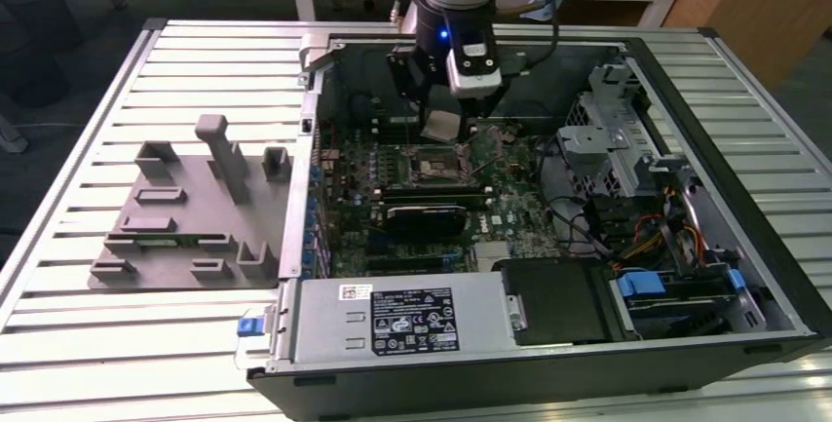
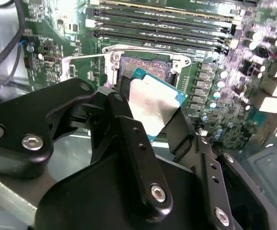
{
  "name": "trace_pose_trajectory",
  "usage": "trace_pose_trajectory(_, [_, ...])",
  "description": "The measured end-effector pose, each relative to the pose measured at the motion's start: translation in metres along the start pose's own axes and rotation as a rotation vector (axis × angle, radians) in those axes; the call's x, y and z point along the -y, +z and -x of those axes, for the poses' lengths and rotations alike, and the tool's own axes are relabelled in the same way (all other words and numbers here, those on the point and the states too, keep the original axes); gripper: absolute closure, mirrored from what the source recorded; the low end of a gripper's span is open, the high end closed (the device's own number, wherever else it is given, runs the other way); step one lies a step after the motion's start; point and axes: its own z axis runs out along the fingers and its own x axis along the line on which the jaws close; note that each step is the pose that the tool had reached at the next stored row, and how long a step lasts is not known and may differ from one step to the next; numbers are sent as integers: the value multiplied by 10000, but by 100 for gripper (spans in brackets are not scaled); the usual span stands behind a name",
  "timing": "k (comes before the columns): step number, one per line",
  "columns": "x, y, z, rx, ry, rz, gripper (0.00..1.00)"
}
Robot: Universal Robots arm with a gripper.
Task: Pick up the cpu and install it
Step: 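Place the cpu into insertion slot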
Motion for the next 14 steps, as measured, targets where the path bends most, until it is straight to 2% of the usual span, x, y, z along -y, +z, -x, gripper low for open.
trace_pose_trajectory(14, [0,12,0,3,2294,-62,46])
